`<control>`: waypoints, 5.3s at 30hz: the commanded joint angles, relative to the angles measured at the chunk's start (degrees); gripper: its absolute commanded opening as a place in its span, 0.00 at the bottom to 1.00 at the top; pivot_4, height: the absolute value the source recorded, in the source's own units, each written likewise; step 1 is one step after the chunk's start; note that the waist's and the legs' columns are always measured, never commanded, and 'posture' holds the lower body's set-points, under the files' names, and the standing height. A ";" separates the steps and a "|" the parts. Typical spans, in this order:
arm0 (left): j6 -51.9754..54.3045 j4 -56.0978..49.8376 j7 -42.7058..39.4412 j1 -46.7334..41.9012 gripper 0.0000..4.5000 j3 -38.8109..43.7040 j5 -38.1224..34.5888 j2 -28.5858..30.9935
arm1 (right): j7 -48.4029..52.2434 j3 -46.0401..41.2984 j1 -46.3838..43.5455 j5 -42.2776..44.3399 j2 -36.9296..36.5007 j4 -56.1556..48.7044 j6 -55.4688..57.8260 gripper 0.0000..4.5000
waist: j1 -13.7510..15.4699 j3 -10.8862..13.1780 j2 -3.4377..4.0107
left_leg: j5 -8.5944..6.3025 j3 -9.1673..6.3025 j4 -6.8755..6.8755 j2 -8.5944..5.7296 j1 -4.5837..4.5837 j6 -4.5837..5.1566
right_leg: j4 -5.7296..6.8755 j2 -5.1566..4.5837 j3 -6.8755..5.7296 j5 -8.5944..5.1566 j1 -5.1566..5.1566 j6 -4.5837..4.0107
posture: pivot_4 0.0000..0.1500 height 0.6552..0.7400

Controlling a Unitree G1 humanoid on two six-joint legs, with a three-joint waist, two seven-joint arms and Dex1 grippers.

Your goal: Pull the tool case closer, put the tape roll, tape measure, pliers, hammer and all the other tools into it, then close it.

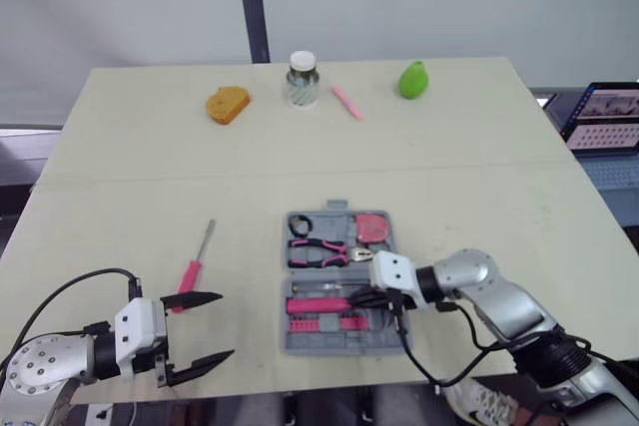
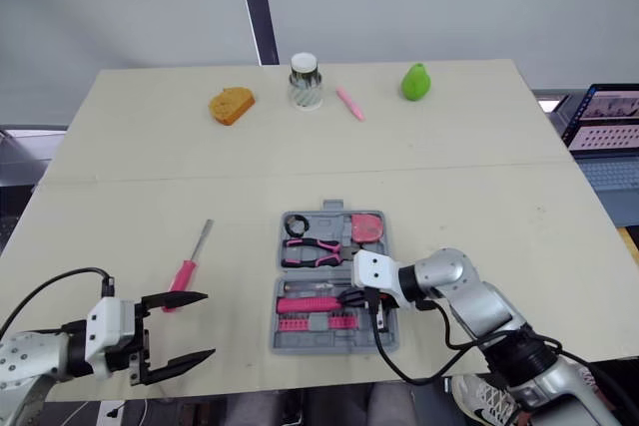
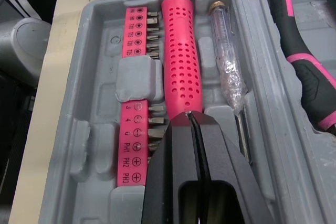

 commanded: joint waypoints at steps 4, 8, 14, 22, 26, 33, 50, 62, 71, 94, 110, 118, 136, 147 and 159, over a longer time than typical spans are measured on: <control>-0.05 -2.65 0.62 0.76 1.00 0.07 -0.10 -0.20 | 1.01 0.47 0.10 -0.33 0.95 -0.37 -1.10 0.01 | 0.00 0.00 0.00 | 0.00 0.00 0.00 0.00 0.00 0.00 | 0.00 0.00 0.00 0.00 0.00 0.00 | 1.00 0.47; 0.31 -3.16 0.87 0.98 1.00 0.13 -0.18 -0.12 | 1.20 0.46 0.01 -0.36 1.59 -0.73 -0.81 0.01 | 0.00 0.00 0.00 | 0.00 0.00 0.00 0.00 0.00 0.00 | 0.01 0.00 0.00 0.00 0.00 0.00 | 1.00 0.47; 0.82 -3.87 1.20 1.25 1.00 0.27 -0.30 -0.02 | 1.41 1.01 -0.20 -1.49 2.08 -0.07 -0.64 0.01 | 0.02 0.00 0.00 | 0.00 0.00 0.01 0.00 0.00 0.00 | 0.02 0.00 0.00 0.00 0.00 0.00 | 1.00 0.47; 1.73 -4.83 1.64 1.57 1.00 0.37 -0.36 0.10 | 1.37 1.93 -0.28 -3.39 1.85 1.52 -0.47 0.01 | 0.01 -0.02 -0.04 | 0.00 -0.01 0.01 0.00 0.04 0.00 | 0.03 0.00 0.00 0.00 0.03 0.00 | 1.00 0.47; 2.16 -5.30 1.89 1.66 1.00 0.42 -0.39 0.11 | 1.29 2.36 -0.12 -3.93 1.59 1.64 0.05 0.01 | -0.01 -0.06 -0.09 | 0.00 -0.01 0.01 0.00 0.08 0.00 | 0.04 0.00 0.00 0.00 0.07 0.00 | 1.00 0.47; 3.25 -5.71 2.52 1.45 1.00 0.51 -0.59 -0.04 | 1.11 3.53 0.27 -5.08 0.75 2.00 1.16 0.01 | 0.00 -0.11 -0.17 | 0.00 -0.02 0.01 0.01 0.15 0.00 | 0.05 0.01 0.00 0.00 0.12 0.00 | 1.00 0.47; 6.94 -8.44 4.02 0.92 1.00 1.31 -1.37 0.38 | 1.69 5.16 -0.31 -4.66 1.27 3.47 7.66 0.01 | 0.06 -0.16 -0.22 | -0.17 -0.15 -0.07 0.05 0.89 -0.10 | -0.03 -0.01 -0.01 -0.03 0.88 -0.05 | 1.00 0.47; 9.77 -10.78 4.67 0.62 1.00 2.47 -1.88 0.87 | 0.94 6.00 -0.24 -5.54 3.19 8.02 7.15 0.01 | -0.02 -0.33 -0.41 | -0.21 -0.17 -0.08 0.12 0.96 -0.17 | -0.06 0.02 -0.01 -0.05 0.94 -0.08 | 1.00 0.47; 10.80 -11.03 4.58 -0.40 1.00 2.43 -1.69 0.83 | 0.56 5.95 1.11 -6.00 3.42 9.49 5.96 0.01 | -0.06 -0.46 -0.48 | -0.25 -0.16 -0.08 0.19 0.98 -0.24 | -0.07 0.05 -0.01 -0.08 0.94 -0.15 | 1.00 0.47; 16.38 -10.75 9.16 -6.93 1.00 0.67 -4.26 -1.70 | 0.24 -15.99 6.94 9.72 -8.90 -18.84 19.10 0.01 | 1.49 0.03 0.00 | -0.26 -0.15 -0.08 0.14 0.74 -0.19 | -0.31 -0.01 0.11 -0.08 0.85 -0.14 | 1.00 0.47; 8.74 -6.19 5.46 8.84 1.00 7.43 -3.33 -5.19 | 1.97 -40.45 40.20 18.26 -17.29 -22.91 19.54 0.81 | 2.06 0.15 -0.12 | -0.37 -0.10 -0.13 0.21 0.72 -0.11 | -0.87 -0.19 0.19 -0.06 0.96 -0.11 | 1.00 0.47; 4.51 -7.10 5.42 15.55 1.00 8.55 -1.93 -8.18 | 0.04 -41.90 43.98 17.69 -14.59 -20.04 15.29 0.99 | 2.56 0.16 -0.15 | -0.48 -0.05 -0.13 0.36 0.73 -0.24 | -1.05 -0.17 0.29 -0.07 0.95 -0.12 | 1.00 0.47; 38.83 -26.93 44.62 9.59 1.00 18.13 -8.10 -13.22 | 3.00 -45.54 37.40 21.33 -10.25 -19.38 -1.27 0.99 | 2.99 0.26 -0.25 | -0.37 -0.06 -0.10 0.26 0.75 -0.07 | -0.97 0.09 0.27 -0.06 1.06 -0.10 | 1.00 0.47; 55.14 -17.81 49.11 -6.90 1.00 14.70 -7.38 -5.74 | 4.05 -46.33 37.85 22.25 -11.44 -20.53 -2.32 0.99 | 2.98 0.24 -0.22 | -0.32 -0.11 -0.09 0.23 0.76 -0.14 | -0.81 0.09 0.26 -0.06 1.02 -0.10 | 1.00 0.47; 66.03 -12.27 54.65 -20.09 1.00 6.35 -2.92 -6.11 | 0.57 -45.63 37.76 21.50 -11.04 -21.34 -1.11 0.99 | 2.99 0.24 -0.23 | -0.28 -0.09 -0.09 0.16 0.80 -0.18 | -0.44 0.09 0.24 -0.05 0.98 -0.09 | 1.00 0.47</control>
